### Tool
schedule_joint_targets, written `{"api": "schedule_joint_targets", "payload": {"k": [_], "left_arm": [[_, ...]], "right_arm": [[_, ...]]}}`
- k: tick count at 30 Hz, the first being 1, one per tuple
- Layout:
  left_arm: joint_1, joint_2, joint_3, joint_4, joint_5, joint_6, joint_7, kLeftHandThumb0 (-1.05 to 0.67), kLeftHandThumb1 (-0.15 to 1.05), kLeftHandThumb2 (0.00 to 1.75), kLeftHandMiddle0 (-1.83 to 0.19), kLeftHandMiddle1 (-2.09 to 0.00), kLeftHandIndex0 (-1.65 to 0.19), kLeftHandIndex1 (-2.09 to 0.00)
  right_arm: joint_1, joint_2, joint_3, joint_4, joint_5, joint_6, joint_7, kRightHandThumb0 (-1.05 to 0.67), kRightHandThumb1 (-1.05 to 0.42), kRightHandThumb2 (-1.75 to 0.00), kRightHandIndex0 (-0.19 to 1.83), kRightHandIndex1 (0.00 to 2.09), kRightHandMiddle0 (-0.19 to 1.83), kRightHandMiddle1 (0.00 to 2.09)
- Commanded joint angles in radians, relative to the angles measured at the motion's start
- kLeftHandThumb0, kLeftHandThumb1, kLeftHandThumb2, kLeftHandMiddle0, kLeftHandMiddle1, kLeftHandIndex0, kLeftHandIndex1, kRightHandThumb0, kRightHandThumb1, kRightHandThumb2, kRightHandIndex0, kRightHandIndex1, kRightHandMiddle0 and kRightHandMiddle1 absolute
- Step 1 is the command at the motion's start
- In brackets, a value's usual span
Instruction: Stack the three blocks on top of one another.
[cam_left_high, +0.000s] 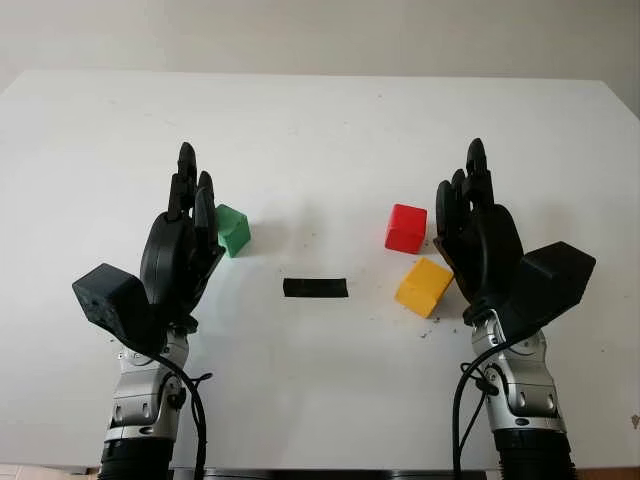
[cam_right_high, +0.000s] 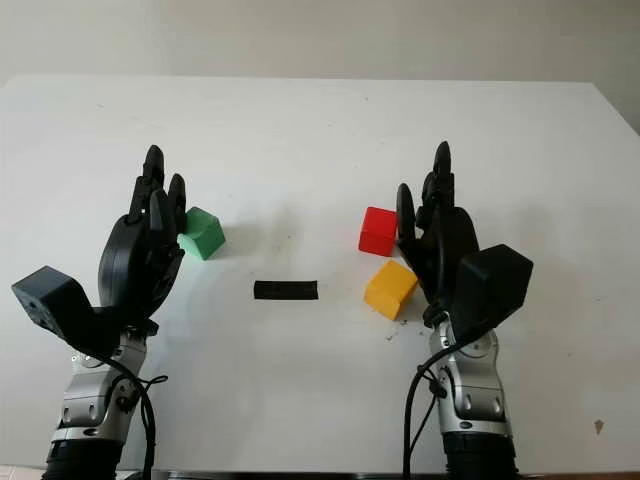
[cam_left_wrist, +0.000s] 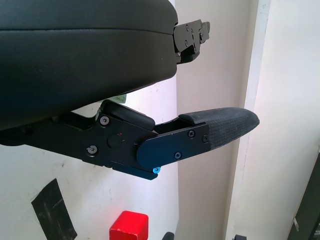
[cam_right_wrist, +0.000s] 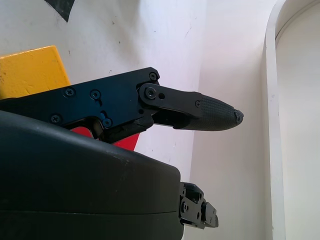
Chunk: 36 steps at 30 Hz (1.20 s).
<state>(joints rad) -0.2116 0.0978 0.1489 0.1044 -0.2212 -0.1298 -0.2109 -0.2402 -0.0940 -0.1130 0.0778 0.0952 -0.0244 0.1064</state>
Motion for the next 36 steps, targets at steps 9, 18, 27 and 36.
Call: {"api": "schedule_joint_targets", "payload": {"k": [9,18,27,36], "left_arm": [[0.01,-0.002,-0.007,-0.004,-0.001,-0.006,-0.006,-0.78,1.05,0.67,0.19,0.0,0.19,0.0],[-0.015,0.023,-0.002,-0.016,0.022,-0.008,0.002,-0.79,1.05,0.66,0.19,0.0,0.19,0.0],[-0.061,0.068,-0.004,-0.021,0.033,0.018,-0.017,-0.78,1.05,0.68,0.19,0.0,0.19,0.0],[-0.11,0.089,0.023,0.014,0.006,0.029,-0.032,-0.77,1.05,0.65,0.19,0.0,0.19,0.0]], "right_arm": [[0.0,-0.013,0.0,-0.005,0.004,-0.011,0.01,-0.64,-1.05,-0.57,-0.19,0.0,-0.19,0.0],[-0.14,-0.13,-0.012,0.016,-0.019,-0.024,0.09,-0.67,-1.05,-0.56,-0.19,0.0,-0.19,0.0],[-0.389,-0.336,-0.012,0.26,-0.042,-0.138,0.269,-0.66,-1.05,-0.37,-0.12,0.05,-0.08,0.08],[-0.641,-0.584,0.146,0.515,-0.363,-0.359,0.308,-0.68,-0.9,-0.03,0.1,0.13,0.18,0.19]]}}
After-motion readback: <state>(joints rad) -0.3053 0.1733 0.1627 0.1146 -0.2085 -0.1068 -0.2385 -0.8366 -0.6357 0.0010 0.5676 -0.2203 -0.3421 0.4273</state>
